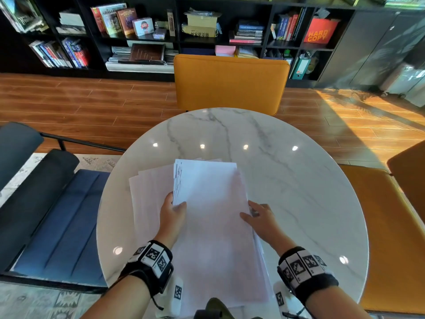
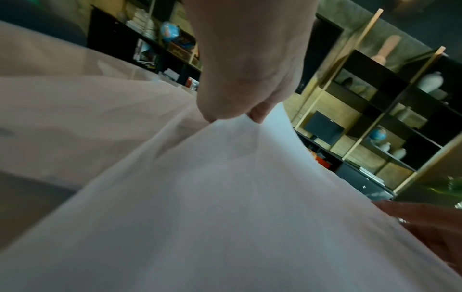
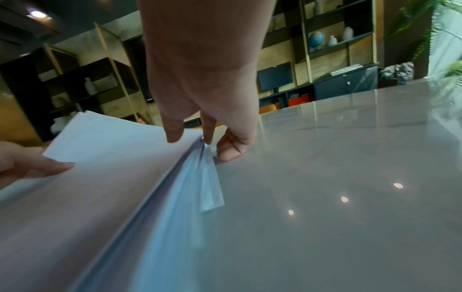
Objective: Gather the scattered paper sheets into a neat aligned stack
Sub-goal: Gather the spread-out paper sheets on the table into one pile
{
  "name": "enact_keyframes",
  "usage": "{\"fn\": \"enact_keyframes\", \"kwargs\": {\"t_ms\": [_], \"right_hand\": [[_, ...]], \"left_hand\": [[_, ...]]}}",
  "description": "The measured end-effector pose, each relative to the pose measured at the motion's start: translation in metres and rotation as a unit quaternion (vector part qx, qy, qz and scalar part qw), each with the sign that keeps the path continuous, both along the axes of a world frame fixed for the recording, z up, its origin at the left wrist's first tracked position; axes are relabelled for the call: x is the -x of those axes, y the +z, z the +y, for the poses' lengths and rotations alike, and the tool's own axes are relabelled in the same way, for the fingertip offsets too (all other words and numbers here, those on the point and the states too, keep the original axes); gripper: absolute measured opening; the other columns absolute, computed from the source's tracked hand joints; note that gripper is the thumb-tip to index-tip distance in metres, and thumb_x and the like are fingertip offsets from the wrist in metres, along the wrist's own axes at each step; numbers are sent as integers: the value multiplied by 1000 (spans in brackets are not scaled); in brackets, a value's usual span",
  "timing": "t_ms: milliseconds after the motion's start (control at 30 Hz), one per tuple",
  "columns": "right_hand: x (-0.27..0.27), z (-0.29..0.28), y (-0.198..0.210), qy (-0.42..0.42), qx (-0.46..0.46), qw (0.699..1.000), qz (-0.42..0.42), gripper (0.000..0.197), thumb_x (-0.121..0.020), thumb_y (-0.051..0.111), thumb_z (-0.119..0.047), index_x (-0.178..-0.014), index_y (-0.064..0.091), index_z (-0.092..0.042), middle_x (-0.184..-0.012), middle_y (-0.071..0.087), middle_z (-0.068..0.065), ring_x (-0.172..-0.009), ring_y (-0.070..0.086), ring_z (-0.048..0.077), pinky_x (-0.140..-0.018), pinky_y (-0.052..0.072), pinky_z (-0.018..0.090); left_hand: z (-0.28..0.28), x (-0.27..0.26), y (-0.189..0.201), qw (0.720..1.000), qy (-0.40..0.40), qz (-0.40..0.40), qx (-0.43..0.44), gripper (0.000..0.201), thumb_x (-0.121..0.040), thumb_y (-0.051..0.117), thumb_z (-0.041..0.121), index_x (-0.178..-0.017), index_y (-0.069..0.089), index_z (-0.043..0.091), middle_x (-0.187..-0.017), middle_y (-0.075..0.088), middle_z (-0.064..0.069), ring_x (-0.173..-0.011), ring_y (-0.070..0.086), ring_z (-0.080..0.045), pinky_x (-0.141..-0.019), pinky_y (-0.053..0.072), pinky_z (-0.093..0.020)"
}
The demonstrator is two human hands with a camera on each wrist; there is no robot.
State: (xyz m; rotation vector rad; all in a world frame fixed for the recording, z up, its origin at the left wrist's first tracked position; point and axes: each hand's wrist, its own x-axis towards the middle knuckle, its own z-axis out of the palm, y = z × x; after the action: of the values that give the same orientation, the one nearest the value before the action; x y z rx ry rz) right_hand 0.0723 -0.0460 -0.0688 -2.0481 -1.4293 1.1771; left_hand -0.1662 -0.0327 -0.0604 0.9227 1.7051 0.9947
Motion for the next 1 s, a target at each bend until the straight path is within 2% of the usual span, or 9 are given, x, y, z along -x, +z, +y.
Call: {"fn": "enact_keyframes", "kwargs": {"t_ms": [233,333,433,533,633,700,800,900,1000], "right_hand": [[-13,1,-1,-114,-7,964,240,69,-79,73,-23,-138,38,-20,-116,64,10,-97,66,22,-86,52,36],[-10,1,1,-100,-8,961,256,35,-79,72,-16,-110,61,-6,-109,70,22,-89,69,28,-84,56,44],[-5,0,3,-113,-26,962,249,11,-81,69,-10,-90,64,-12,-100,71,20,-80,68,29,-82,57,46],[-3,0,2,-127,-28,964,231,12,-81,67,-7,-85,62,-17,-89,70,13,-70,67,24,-72,59,39],[-2,0,-1,-142,-36,967,206,17,-82,65,-3,-79,59,-19,-77,67,4,-55,65,11,-47,54,19],[-3,1,-2,-144,-36,970,195,17,-83,64,-3,-78,58,-18,-75,64,2,-58,62,14,-42,50,15],[-4,5,-2,-137,-17,973,187,12,-83,65,-6,-92,60,-10,-80,65,5,-67,62,20,-57,57,26],[-4,10,-3,-123,0,975,187,31,-82,67,-8,-112,58,-4,-95,67,11,-85,66,31,-80,56,44],[2,14,-5,-123,5,979,162,40,-84,65,-9,-121,52,-3,-108,63,14,-94,63,31,-83,53,41]], "left_hand": [[4,0,21,997,-19,-73,-29,31,-87,55,11,-115,56,24,-98,67,6,-86,64,-13,-72,52,-26],[8,-2,24,997,-25,-70,-32,33,-87,55,13,-119,55,20,-104,68,2,-90,65,-14,-75,54,-28],[9,0,23,998,-40,-44,-20,34,-84,55,15,-118,54,16,-108,68,-10,-97,66,-28,-82,55,-43],[9,7,20,999,-34,-36,8,39,-86,56,15,-124,51,13,-106,66,-10,-99,65,-32,-90,52,-50],[5,24,12,999,16,-7,45,43,-88,54,14,-131,49,13,-110,62,-2,-105,60,-26,-94,49,-39],[2,36,6,996,52,30,66,45,-87,52,11,-131,50,7,-126,57,-9,-115,56,-28,-92,45,-34],[1,48,1,990,83,48,107,50,-84,50,9,-133,48,1,-138,51,-14,-123,52,-35,-86,44,-32],[3,51,-3,989,72,21,130,41,-83,51,10,-123,53,4,-114,56,-7,-109,56,-33,-73,40,-28],[7,47,-10,991,23,23,128,49,-68,50,20,-113,56,3,-107,65,-14,-92,64,-32,-59,43,-26]]}}
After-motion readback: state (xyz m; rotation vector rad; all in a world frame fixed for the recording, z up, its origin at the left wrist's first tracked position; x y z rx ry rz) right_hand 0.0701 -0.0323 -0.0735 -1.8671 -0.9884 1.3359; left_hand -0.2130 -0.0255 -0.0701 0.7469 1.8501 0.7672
